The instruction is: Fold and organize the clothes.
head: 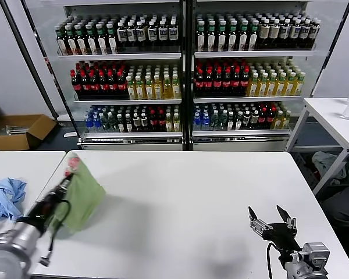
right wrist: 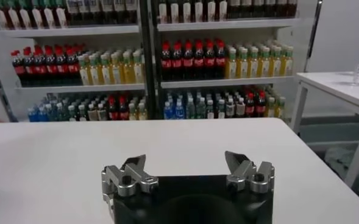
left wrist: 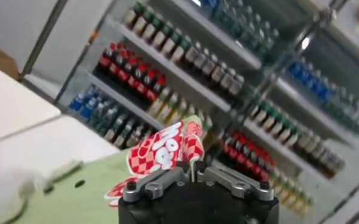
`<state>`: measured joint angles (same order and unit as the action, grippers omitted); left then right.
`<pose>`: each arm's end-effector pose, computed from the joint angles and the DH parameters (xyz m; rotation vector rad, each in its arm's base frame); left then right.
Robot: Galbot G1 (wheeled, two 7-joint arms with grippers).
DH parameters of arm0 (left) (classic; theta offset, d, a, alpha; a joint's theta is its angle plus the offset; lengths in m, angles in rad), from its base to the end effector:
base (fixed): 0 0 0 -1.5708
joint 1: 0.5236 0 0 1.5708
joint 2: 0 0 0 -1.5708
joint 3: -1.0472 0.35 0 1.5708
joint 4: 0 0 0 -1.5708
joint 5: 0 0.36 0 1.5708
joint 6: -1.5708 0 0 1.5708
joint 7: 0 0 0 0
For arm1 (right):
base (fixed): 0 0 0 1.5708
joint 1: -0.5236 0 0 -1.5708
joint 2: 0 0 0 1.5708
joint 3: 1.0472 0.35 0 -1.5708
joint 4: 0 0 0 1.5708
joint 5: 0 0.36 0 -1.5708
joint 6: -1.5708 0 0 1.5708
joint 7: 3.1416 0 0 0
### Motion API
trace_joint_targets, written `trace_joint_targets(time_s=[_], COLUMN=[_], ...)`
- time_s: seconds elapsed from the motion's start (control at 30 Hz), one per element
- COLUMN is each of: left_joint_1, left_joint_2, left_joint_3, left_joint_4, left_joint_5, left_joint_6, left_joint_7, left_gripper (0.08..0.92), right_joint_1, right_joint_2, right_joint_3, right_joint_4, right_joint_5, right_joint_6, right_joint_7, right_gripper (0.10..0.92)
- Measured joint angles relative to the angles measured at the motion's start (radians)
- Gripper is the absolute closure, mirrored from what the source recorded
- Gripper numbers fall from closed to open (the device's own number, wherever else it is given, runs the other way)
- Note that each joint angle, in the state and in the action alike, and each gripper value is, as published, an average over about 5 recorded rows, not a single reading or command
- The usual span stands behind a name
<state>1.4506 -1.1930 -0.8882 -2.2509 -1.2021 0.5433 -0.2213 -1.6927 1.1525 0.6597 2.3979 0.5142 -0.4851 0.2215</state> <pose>0.2099 0.1384 -0.1745 -0.0880 -2.7712 0.8661 0.1542 -0.0648 -0.1966 0.0398 -2.8089 -0.0234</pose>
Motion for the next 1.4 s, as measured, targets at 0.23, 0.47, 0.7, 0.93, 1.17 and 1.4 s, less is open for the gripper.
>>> trace_joint_targets(time_s=[0.23,0.47,0.7,0.93,1.17,1.4], left_joint_1=[-0.023,-0.083,-0.206,-0.344,-0.406,-0.365], left_joint_2=[-0.112,-0.216,-0.318,-0.379,-0.408,-0.404], left_joint_3=[0.302,0.556,0.726,0.824,0.882,0.883], left_joint_4=[0.049,0.121,0.268,0.410,0.458,0.400], left_joint_5=[0.349,0.548,0.621,0.628,0.639,0.696], left_joint_6=[0.000,0.003,-0.009,-0.047,-0.105,-0.150], left_joint_7=[-0.027,-0.062,-0.100,-0.106,-0.053,0.005], left_gripper=[0.891,0.891,0.891,0.879,0.696,0.496], right_joint_1=[-0.006,-0.015,-0.035,-0.039,-0.035,-0.020], right_joint_2=[0.018,0.043,0.051,0.052,0.039,0.039], right_joint_3=[0.009,0.019,0.037,0.045,0.045,0.021], right_joint_4=[0.016,0.024,0.037,0.031,0.010,-0.018], right_joint_5=[-0.007,-0.019,-0.023,-0.042,-0.083,-0.151], right_joint_6=[0.004,0.005,0.012,0.020,0.055,0.101], right_joint_7=[-0.002,-0.004,-0.012,-0.025,-0.045,-0.069], right_gripper=[0.203,0.203,0.202,0.203,0.203,0.202])
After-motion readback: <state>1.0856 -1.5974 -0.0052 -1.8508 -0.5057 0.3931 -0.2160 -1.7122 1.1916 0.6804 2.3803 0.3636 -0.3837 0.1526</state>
